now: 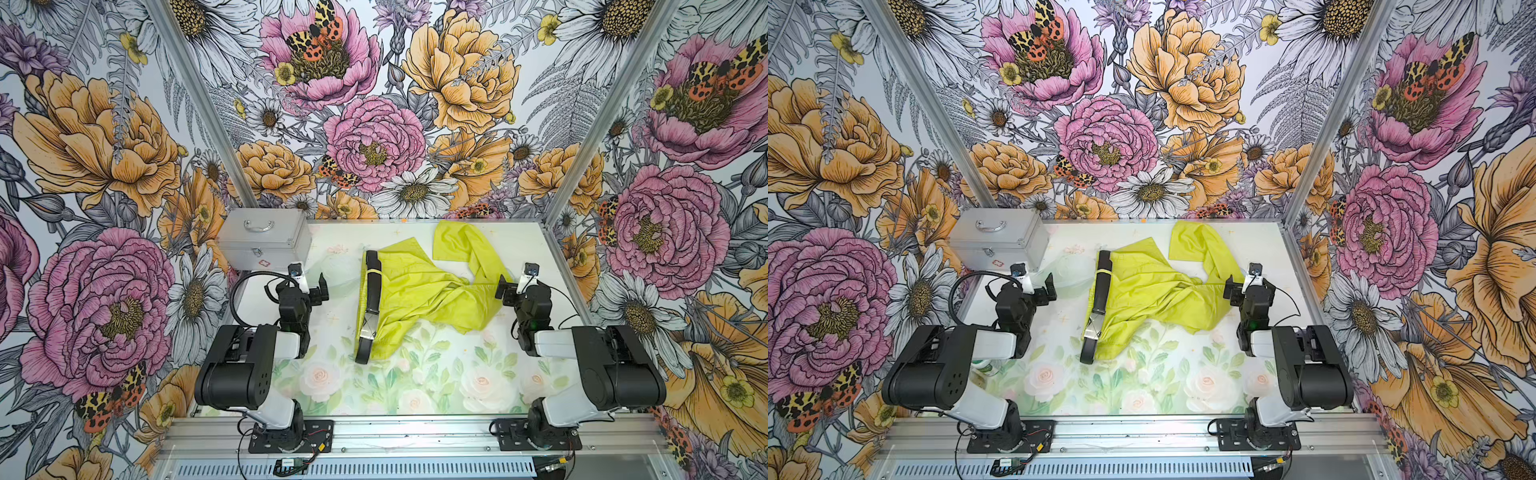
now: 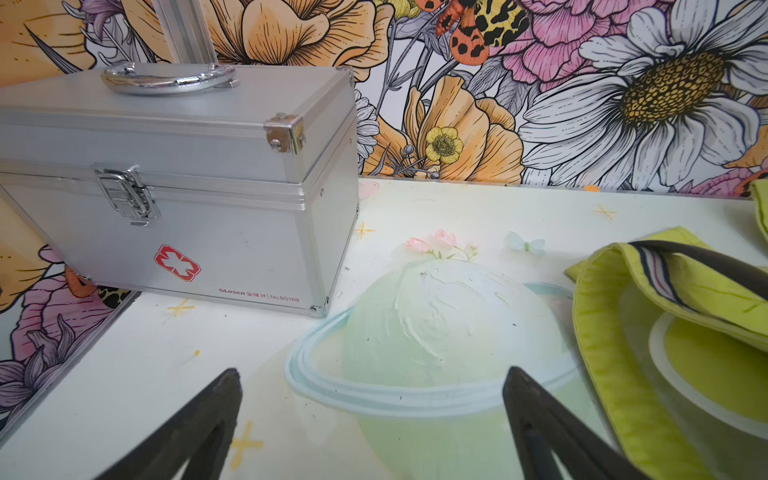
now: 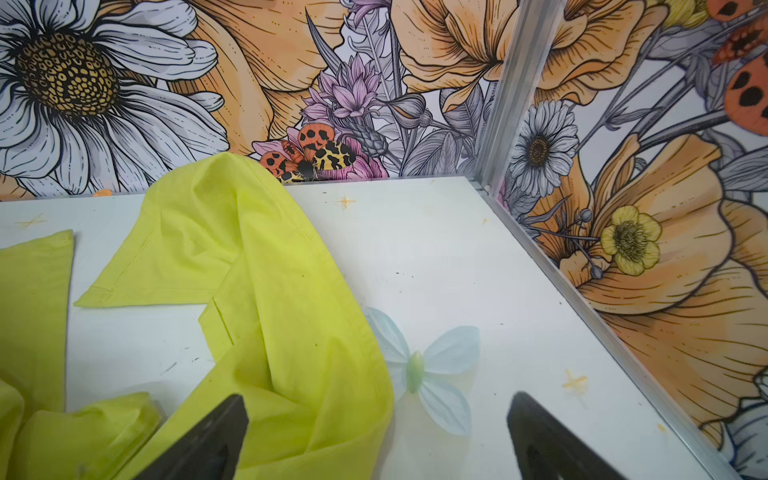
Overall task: Remove the belt from the trousers
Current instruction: Adjust the trousers at the center of the board.
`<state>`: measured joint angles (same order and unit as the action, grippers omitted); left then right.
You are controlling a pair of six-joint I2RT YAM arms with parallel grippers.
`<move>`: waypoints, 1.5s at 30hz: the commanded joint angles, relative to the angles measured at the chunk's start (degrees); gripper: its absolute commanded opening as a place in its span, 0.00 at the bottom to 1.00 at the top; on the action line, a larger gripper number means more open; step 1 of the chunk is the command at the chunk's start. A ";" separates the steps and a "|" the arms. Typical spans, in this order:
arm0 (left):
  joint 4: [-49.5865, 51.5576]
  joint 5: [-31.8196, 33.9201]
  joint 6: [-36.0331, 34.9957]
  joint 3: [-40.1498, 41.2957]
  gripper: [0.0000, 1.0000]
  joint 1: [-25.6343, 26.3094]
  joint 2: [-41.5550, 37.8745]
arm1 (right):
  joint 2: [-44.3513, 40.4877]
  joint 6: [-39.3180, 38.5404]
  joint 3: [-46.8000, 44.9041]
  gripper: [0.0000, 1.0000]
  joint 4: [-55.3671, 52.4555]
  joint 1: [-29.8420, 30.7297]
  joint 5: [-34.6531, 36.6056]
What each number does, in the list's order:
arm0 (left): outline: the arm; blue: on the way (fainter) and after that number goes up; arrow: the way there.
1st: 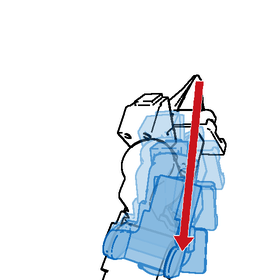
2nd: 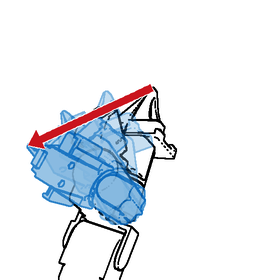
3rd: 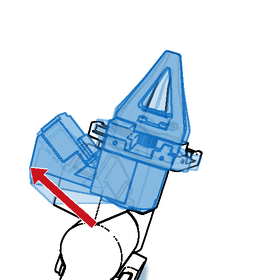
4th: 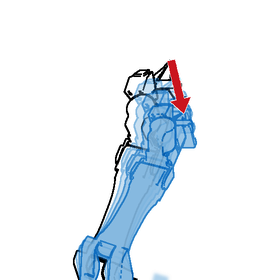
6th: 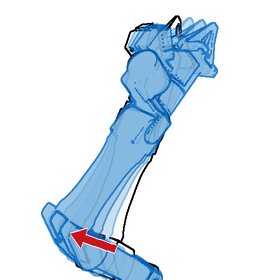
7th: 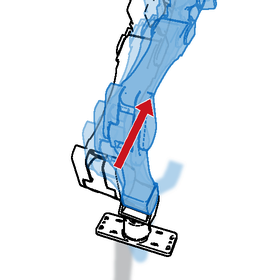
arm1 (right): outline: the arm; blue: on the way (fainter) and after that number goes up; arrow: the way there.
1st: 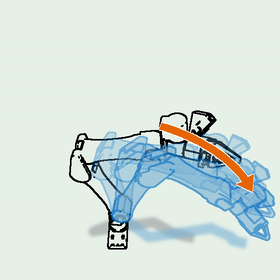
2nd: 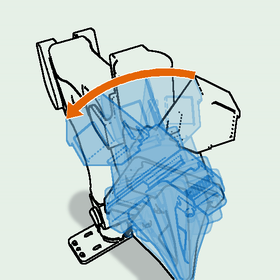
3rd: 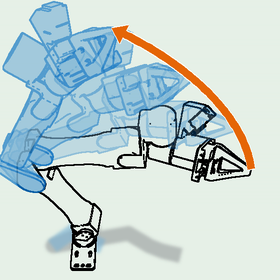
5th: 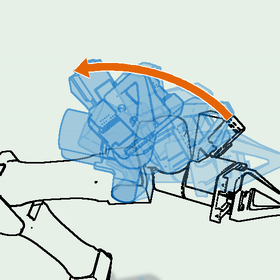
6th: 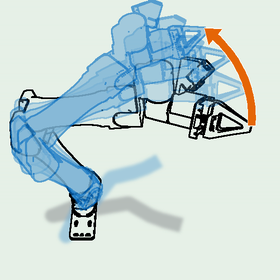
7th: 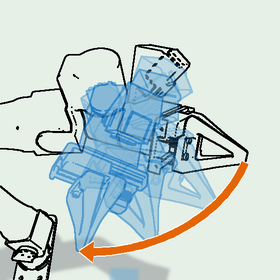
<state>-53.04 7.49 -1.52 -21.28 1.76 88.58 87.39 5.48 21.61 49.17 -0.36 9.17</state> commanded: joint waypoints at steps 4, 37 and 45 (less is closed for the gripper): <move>-2.01 1.08 -0.82 0.42 0.98 0.24 0.11 | 0.22 -0.77 1.11 1.00 -0.66 -0.07 -0.93; -7.41 4.99 -1.99 3.89 0.99 2.20 -2.12 | -4.29 -2.07 3.98 1.00 -10.24 -0.10 -4.87; 24.53 15.64 -5.70 -5.25 0.99 11.44 -20.98 | -16.02 7.19 19.72 0.93 -44.50 0.52 -8.18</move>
<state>-43.59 18.50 -6.26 -20.78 11.90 73.56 74.15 8.86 38.22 18.39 -0.34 4.51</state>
